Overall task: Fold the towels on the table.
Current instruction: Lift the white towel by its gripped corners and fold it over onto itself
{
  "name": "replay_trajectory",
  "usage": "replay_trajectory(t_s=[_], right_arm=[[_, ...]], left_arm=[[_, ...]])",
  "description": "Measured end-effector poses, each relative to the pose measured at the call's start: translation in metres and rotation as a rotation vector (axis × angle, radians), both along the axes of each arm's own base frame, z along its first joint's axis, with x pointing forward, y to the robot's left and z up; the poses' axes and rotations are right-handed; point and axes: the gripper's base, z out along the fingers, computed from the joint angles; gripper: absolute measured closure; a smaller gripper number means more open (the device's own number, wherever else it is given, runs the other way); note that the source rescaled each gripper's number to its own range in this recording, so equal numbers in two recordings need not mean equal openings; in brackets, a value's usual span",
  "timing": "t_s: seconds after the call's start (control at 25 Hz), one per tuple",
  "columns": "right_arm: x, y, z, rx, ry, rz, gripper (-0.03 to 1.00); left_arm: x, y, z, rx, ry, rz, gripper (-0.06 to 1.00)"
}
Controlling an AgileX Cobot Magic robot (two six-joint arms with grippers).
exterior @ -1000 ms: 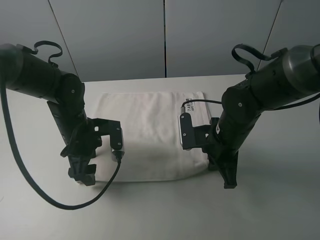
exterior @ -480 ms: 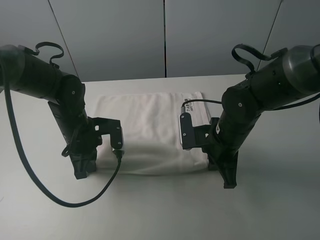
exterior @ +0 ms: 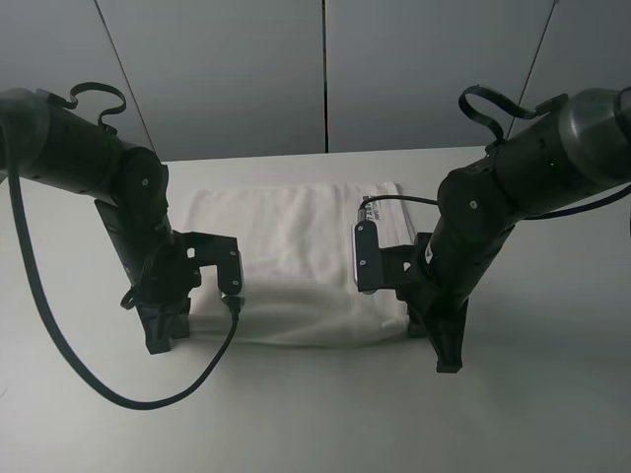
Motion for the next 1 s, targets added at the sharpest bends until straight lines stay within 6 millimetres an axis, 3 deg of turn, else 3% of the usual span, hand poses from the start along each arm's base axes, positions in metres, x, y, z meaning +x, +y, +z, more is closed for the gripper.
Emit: replay_trajectory(t_s=[0.28,0.72,1.0], right_arm=[[-0.009,-0.003,0.025,0.02,0.037,-0.09,0.97],[-0.034,-0.011,0.063,0.018,0.182,-0.162,0.97],[-0.039,-0.013,0.087,0.081,0.132,-0.231,0.97]], left_arm=[[-0.004,0.002,0.006,0.008,0.028,0.016,0.94],[-0.03,-0.008,0.046,-0.014,0.044,-0.035,0.94],[-0.035,-0.01,0.073,-0.084,-0.022,0.005,0.94]])
